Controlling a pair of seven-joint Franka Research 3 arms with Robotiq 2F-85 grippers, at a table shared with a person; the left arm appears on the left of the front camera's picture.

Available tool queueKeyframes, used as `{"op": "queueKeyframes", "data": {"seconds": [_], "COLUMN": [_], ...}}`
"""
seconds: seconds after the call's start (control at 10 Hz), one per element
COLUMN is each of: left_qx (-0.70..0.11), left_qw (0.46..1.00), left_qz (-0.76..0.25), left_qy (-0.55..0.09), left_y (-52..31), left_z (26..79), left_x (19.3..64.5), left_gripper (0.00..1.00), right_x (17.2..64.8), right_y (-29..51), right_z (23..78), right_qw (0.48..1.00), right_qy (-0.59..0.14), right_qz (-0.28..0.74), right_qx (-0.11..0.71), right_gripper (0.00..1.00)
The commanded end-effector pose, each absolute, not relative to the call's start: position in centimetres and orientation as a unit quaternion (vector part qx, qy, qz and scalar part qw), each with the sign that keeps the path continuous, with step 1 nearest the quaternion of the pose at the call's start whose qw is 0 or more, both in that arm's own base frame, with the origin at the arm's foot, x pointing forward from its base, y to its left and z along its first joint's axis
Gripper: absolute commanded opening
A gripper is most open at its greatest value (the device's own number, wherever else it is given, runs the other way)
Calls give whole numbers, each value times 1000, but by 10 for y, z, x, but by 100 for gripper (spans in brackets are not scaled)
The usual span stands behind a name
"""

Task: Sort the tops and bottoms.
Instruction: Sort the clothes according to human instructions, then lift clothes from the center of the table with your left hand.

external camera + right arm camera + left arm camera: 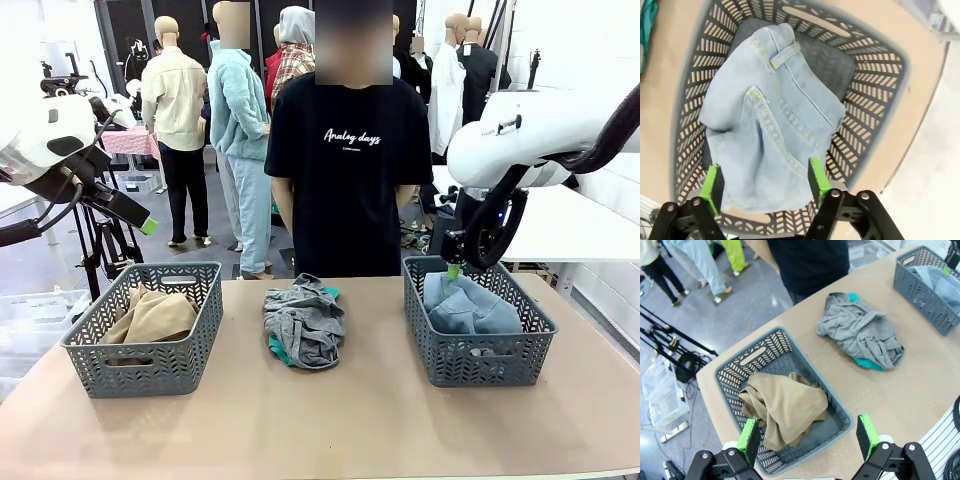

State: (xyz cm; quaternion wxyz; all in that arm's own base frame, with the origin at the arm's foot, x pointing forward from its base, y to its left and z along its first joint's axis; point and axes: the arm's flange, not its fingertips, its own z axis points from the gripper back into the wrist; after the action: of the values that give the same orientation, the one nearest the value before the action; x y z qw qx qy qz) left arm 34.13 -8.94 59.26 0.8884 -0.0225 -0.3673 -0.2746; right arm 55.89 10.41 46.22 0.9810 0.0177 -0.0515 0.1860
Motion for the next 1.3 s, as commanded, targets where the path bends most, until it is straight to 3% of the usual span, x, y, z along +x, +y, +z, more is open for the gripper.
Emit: {"op": "queueKeyframes", "data": {"seconds": [0.0,0.1,0.2,1.2], "left_qx": [-25,-25,-25,-25], "left_qw": [888,888,888,888], "left_qz": [-276,-276,-276,-276], "left_qy": [-367,-367,-367,-367], "left_y": [-89,-89,-89,-89], "left_z": [592,592,592,592], "left_x": [341,341,341,341], "left_gripper": [100,100,100,100], "right_x": [563,577,558,558], "right_y": [112,122,105,105], "right_z": [469,471,468,468], "right_qw": [982,980,980,980], "right_qy": [-39,-15,-51,-51], "right_qz": [187,195,191,191], "right_qx": [-10,-40,8,8], "right_gripper": [100,100,100,100]}}
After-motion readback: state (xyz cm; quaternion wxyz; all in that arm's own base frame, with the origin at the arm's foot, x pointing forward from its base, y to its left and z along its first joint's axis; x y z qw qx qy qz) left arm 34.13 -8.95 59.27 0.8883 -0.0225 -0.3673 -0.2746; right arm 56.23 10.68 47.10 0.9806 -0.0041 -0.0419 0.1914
